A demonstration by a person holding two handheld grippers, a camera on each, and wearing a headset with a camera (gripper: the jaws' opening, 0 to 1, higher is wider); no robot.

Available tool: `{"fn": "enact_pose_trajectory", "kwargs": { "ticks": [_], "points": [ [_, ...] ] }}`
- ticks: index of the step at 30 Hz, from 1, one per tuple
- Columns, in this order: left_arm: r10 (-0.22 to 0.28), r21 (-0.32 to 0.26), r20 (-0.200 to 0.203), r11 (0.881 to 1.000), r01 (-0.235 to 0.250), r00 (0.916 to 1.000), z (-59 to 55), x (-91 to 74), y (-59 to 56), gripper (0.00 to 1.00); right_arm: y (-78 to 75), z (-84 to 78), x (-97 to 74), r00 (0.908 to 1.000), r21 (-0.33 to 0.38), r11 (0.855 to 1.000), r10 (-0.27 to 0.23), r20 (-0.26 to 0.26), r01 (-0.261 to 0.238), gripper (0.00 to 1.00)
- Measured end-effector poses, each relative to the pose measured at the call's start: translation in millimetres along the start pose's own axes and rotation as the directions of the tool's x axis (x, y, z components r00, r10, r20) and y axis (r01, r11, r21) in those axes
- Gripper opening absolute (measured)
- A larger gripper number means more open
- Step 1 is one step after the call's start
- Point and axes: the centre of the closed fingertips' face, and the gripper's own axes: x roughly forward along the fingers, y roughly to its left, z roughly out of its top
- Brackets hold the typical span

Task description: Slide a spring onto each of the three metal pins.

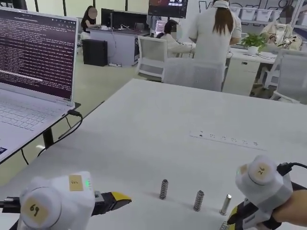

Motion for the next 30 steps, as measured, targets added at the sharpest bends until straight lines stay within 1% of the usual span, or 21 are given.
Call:
{"fn": "enact_pose_trajectory", "kwargs": {
  "ticks": [5, 7, 9, 10, 12, 16, 18, 19, 25, 30],
  "points": [
    [-0.005, 0.005, -0.002, 1.000, 0.005, 1.0000, 0.1, 2.0, -0.6, 0.65, 4.6, -0.8, -1.4, 0.9999, 0.015, 1.000, 0.016, -0.004, -0.016, 0.17],
    [-0.006, 0.006, -0.002, 1.000, 0.006, 1.0000, 0.4, 2.4, -0.7, 0.65, 8.0, -1.0, -2.3, 0.9996, 0.022, 0.999, 0.029, -0.004, -0.029, 0.17],
    [-0.007, 0.008, -0.003, 1.000, 0.007, 1.0000, 0.2, 2.5, -0.6, 0.65, 11.3, -2.1, -4.2, 0.9991, 0.019, 0.999, 0.040, -0.011, -0.040, 0.11],
    [-0.007, 0.008, -0.002, 1.000, 0.007, 1.0000, 0.4, 2.5, -0.5, 0.65, 12.9, -2.5, -5.3, 0.9988, 0.022, 0.999, 0.047, -0.013, -0.046, 0.09],
    [-0.008, 0.008, -0.002, 1.000, 0.008, 1.0000, 0.5, 2.6, -0.5, 0.64, 15.2, -1.9, -6.6, 0.9984, 0.034, 0.998, 0.057, -0.006, -0.056, 0.09],
    [-0.013, 0.012, -0.003, 1.000, 0.013, 0.9999, 0.8, 3.1, -2.8, 0.64, 16.6, -2.5, -6.9, 0.9982, 0.031, 0.998, 0.060, -0.005, -0.060, 0.08],
    [-0.014, 0.012, -0.003, 1.000, 0.014, 0.9999, 0.9, 3.0, -3.3, 0.64, 18.5, -0.3, -8.0, 0.9972, 0.042, 0.996, 0.075, 0.008, -0.075, 0.07],
    [-0.014, 0.012, -0.004, 1.000, 0.014, 0.9999, 0.7, 2.8, -3.7, 0.64, 18.6, 0.8, -9.2, 0.9964, 0.058, 0.995, 0.083, 0.018, -0.084, 0.06],
    [-0.014, 0.011, -0.003, 1.000, 0.014, 0.9999, 0.8, 1.8, -4.3, 0.63, 18.0, -1.5, -8.8, 0.9962, 0.055, 0.995, 0.087, 0.008, -0.087, 0.03],
    [-0.015, 0.007, -0.002, 1.000, 0.015, 0.9999, 0.7, 1.9, -4.5, 0.63, 14.0, 0.2, -9.5, 0.9965, 0.067, 0.994, 0.081, 0.018, -0.082, 0.04]
  ]
}}
